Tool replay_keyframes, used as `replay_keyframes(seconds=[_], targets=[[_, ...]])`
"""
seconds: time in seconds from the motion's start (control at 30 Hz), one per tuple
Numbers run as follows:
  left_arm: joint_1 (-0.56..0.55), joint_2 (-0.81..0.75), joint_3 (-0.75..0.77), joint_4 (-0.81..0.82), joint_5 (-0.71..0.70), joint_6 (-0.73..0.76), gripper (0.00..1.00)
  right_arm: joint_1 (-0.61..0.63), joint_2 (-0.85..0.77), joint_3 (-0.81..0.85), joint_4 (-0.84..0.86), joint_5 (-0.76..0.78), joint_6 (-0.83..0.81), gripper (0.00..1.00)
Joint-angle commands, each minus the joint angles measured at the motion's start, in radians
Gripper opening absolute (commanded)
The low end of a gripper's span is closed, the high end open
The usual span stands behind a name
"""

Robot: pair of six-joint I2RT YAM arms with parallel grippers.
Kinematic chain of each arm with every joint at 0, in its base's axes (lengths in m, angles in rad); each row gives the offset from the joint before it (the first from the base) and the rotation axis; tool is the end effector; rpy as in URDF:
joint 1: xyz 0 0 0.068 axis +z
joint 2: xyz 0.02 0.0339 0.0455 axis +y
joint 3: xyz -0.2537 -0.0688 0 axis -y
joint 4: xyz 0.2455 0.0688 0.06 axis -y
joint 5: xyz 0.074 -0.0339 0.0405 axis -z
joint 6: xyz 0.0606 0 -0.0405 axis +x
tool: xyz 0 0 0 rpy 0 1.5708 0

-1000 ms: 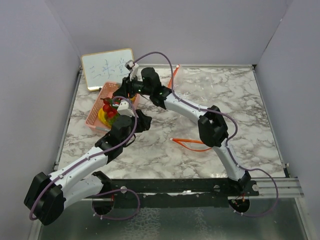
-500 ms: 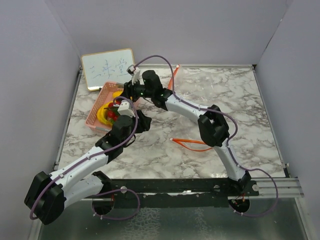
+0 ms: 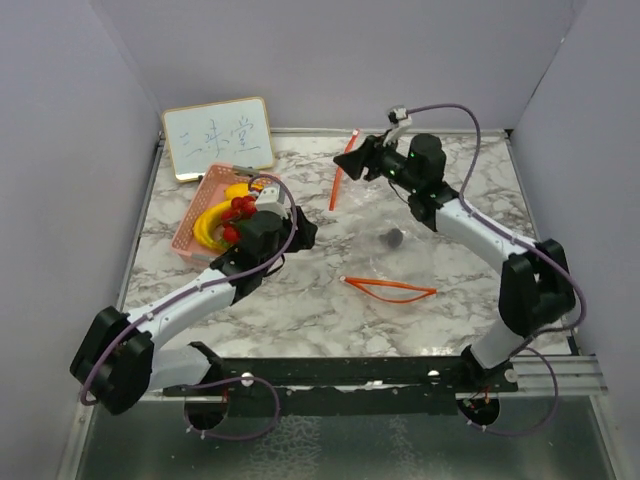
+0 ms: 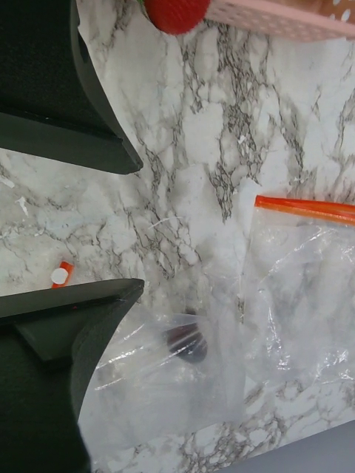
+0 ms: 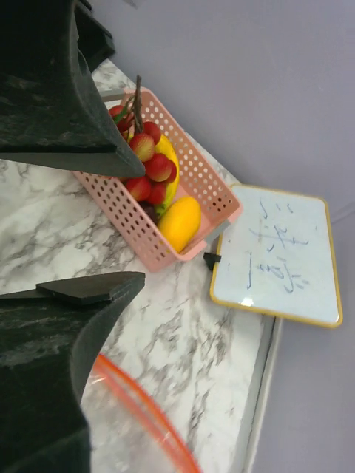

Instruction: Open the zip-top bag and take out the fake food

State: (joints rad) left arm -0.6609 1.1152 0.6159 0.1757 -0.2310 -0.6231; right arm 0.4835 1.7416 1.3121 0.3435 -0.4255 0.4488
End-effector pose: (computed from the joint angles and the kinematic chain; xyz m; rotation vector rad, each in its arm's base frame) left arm 0.2285 -0.1601 0.2342 -0.1247 1.9355 -0.6530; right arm 0.3780 0.2267 0.3047 -0.3721 1.7203 1.0451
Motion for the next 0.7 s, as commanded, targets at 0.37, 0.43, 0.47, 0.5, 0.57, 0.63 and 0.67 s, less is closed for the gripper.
replay_keyframes(seconds=[0.37, 0.43, 0.47, 0.5, 0.57, 0.63, 0.67], targets=[[0.010, 0.585, 0.421, 0.237, 0.295, -0.042, 0.64, -0.029, -1.021, -0.684, -0.355, 0.352, 0.007, 0.11], [-0.019, 0.662, 0.495, 0.231, 0.314, -0.039, 0.64, -0.030, -1.113, -0.716, -0.433, 0.354, 0.033, 0.09], [-0.037, 0.699, 0.540, 0.212, 0.321, -0.030, 0.64, -0.029, -1.147, -0.735, -0.463, 0.342, 0.048, 0.08], [-0.052, 0.737, 0.587, 0.184, 0.328, -0.018, 0.64, -0.031, -1.179, -0.754, -0.488, 0.320, 0.067, 0.07], [-0.078, 0.809, 0.678, 0.129, 0.335, -0.004, 0.62, -0.030, -1.223, -0.800, -0.512, 0.228, 0.112, 0.07], [-0.089, 0.869, 0.730, 0.111, 0.348, -0.007, 0.59, -0.029, -1.250, -0.833, -0.502, 0.124, 0.164, 0.07], [-0.090, 0.896, 0.746, 0.114, 0.357, -0.015, 0.57, -0.030, -1.257, -0.855, -0.487, 0.067, 0.192, 0.07]])
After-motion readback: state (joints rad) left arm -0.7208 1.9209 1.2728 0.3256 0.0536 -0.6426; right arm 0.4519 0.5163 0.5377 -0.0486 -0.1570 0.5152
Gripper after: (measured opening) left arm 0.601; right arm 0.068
